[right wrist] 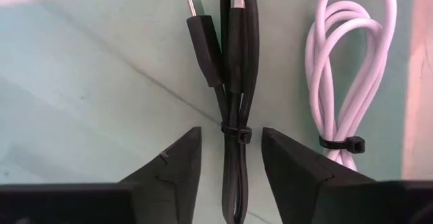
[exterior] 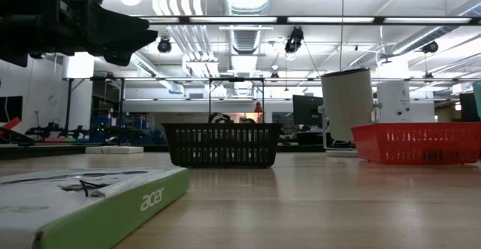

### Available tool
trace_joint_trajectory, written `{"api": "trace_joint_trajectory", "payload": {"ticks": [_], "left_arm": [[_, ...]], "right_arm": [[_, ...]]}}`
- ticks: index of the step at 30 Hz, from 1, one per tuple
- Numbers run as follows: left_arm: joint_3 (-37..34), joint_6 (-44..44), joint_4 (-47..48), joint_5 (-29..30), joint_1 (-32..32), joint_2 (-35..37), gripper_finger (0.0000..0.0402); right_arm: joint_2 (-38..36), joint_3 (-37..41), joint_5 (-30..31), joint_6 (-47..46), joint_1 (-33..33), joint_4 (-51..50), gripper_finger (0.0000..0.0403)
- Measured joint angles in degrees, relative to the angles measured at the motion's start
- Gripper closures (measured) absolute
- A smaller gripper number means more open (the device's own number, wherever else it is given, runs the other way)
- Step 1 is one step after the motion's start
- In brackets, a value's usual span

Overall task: Pick and place items into bin
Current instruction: Put the white charger cable into the blue bin

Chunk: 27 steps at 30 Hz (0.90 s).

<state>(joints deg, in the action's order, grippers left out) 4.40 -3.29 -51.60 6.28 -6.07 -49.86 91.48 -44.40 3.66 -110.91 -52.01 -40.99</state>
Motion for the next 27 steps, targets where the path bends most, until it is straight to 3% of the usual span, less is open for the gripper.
{"api": "trace_joint_trajectory", "payload": {"ticks": [16,27], "left_arm": [[0.00,-0.01,-0.28,0.00,0.01,-0.01,0.0219],[-0.04,0.00,-0.23,0.00,0.01,-0.01,0.0219]], "right_arm": [[0.02,0.00,0.00,-0.09,0.02,0.28,0.0201],[0.13,-0.99,-0.02,-0.08,0.02,0.52,0.0197]]}}
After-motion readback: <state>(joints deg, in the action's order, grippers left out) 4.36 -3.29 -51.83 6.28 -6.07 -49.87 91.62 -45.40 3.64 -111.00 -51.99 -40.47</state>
